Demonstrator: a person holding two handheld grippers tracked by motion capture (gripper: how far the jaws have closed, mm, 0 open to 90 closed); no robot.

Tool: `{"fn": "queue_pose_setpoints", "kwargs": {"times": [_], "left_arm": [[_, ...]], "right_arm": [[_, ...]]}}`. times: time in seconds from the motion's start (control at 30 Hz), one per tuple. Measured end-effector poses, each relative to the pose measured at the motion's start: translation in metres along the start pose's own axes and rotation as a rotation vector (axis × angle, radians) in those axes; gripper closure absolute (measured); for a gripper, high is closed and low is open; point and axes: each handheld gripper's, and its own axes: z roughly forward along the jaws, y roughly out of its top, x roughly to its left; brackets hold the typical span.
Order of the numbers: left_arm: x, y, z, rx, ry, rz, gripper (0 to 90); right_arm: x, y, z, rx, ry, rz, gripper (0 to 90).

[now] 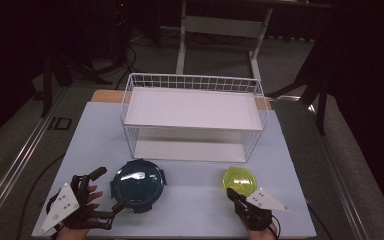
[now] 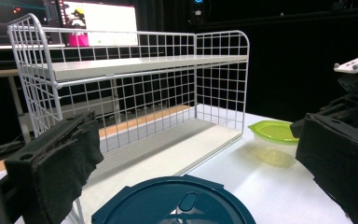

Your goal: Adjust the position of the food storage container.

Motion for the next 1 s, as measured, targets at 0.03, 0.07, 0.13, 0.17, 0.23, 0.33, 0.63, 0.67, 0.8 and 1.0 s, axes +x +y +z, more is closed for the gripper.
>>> {"fn": "queue_pose_setpoints", "kwargs": {"times": [0.03, 0.07, 0.13, 0.17, 0.23, 0.33, 0.63, 0.67, 0.8, 1.0], "left_arm": [[0.000, 0.000, 0.000, -0.001, 0.000, 0.001, 0.4], [0.000, 0.000, 0.000, -0.001, 0.001, 0.002, 0.4], [0.001, -0.001, 0.000, -0.002, 0.002, -0.003, 0.4], [0.001, -0.001, 0.000, -0.002, 0.002, -0.003, 0.4], [0.001, -0.001, -0.001, -0.004, 0.003, -0.005, 0.4], [0.002, -0.001, -0.001, -0.005, 0.005, -0.006, 0.4], [0.002, -0.001, -0.002, -0.003, 0.006, -0.004, 0.4], [0.002, -0.001, -0.001, -0.003, 0.006, -0.003, 0.4], [0.001, -0.002, -0.001, -0.003, 0.007, 0.001, 0.4], [0.002, -0.003, -0.002, 0.001, 0.010, 0.005, 0.4]], "right_arm": [[0.004, -0.002, 0.003, 0.008, 0.012, -0.007, 90.0], [0.007, -0.004, 0.008, 0.024, 0.020, -0.017, 90.0], [0.009, -0.008, 0.016, 0.056, 0.011, -0.048, 90.0], [0.009, -0.008, 0.016, 0.056, 0.011, -0.048, 90.0], [0.006, -0.012, 0.023, 0.082, -0.002, -0.052, 90.0], [0.000, -0.016, 0.027, 0.115, -0.032, -0.060, 90.0], [-0.028, -0.028, 0.015, 0.159, -0.134, 0.005, 90.0], [-0.032, -0.030, 0.013, 0.164, -0.152, 0.011, 90.0], [-0.047, -0.033, 0.005, 0.157, -0.212, 0.067, 90.0], [-0.064, -0.036, -0.009, 0.132, -0.295, 0.177, 90.0]]}}
